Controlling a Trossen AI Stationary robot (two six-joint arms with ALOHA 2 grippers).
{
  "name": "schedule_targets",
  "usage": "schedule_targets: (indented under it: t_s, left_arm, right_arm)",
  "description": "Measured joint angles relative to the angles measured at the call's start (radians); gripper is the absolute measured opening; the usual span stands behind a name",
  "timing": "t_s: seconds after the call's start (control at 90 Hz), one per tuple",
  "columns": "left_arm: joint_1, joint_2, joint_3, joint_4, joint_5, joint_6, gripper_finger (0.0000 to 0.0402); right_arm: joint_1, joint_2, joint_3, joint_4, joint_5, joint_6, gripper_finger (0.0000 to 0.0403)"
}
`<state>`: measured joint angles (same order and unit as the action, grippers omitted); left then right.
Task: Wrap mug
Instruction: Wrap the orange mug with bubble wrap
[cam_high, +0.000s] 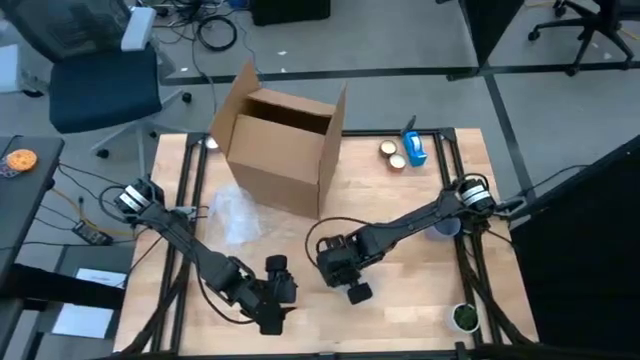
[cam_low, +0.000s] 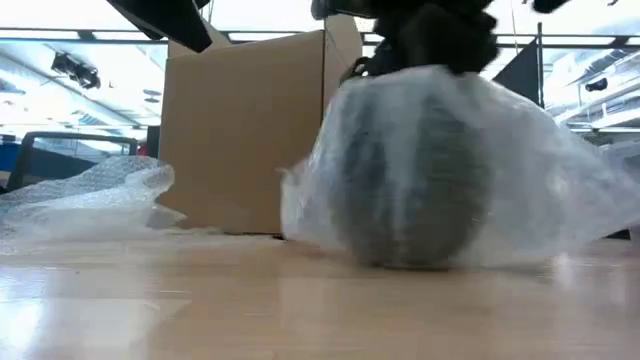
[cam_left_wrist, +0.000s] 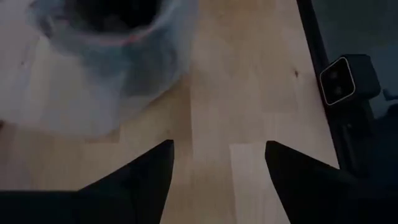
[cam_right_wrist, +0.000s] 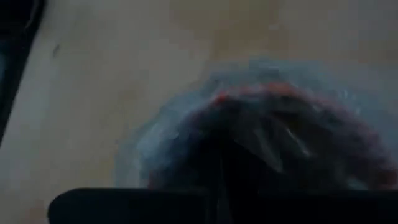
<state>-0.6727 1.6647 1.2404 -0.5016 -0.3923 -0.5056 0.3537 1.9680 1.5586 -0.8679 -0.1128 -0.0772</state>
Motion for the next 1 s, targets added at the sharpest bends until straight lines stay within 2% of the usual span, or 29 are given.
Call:
schedule_targets:
  t_s: [0.167, 0.256, 0.444, 0.811, 1.0]
  left_arm:
    - [0.000, 0.000, 0.000, 0.000, 0.000, 0.000, 0.0239]
    - [0.000, 0.000, 0.000, 0.000, 0.000, 0.000, 0.0239]
    - [0.000, 0.000, 0.000, 0.000, 0.000, 0.000, 0.0239]
    - [0.000, 0.000, 0.000, 0.000, 0.000, -0.001, 0.0239]
    - [0.000, 0.000, 0.000, 0.000, 0.000, -0.001, 0.0239]
  right_arm:
    - [0.019, -0.036, -0.005, -0.068, -0.014, -0.161, 0.0000]
    - [0.029, -0.059, -0.005, -0.070, 0.031, -0.217, 0.0000]
    - [0.040, -0.095, -0.005, -0.024, 0.098, -0.162, 0.0000]
    - [0.047, -0.099, -0.004, 0.168, 0.074, -0.098, 0.0000]
    - [0.043, -0.027, -0.003, 0.177, 0.061, -0.098, 0.0000]
